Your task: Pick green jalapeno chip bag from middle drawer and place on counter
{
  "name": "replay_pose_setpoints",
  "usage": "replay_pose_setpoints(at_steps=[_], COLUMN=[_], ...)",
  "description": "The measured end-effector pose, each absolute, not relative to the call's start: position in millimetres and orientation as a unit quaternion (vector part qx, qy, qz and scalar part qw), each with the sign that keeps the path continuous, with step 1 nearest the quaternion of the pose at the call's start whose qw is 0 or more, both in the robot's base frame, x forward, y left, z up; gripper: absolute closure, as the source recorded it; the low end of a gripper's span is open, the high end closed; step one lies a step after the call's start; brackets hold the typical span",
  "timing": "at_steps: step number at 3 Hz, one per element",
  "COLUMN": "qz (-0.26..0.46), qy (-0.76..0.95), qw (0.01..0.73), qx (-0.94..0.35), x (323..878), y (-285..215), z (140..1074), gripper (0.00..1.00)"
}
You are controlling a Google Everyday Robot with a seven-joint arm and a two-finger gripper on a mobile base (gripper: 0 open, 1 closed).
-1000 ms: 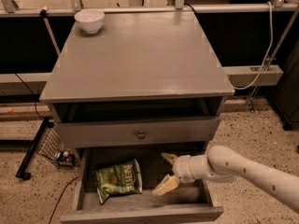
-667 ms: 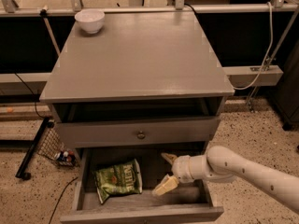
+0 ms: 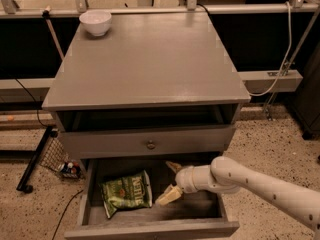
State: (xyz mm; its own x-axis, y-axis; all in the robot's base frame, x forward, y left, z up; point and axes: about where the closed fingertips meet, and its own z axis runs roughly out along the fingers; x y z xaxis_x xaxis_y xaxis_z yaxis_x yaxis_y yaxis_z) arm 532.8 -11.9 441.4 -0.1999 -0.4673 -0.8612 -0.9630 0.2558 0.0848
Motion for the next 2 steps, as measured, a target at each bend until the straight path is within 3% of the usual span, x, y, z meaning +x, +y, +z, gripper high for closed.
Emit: replay_pose_setpoints(at_steps=[2], qz=[0.315], qy=[0.7], qw=[0.375], qx=[-0.52], x=[549.0], y=[14.1], z=[411.6], gripper=[0.0])
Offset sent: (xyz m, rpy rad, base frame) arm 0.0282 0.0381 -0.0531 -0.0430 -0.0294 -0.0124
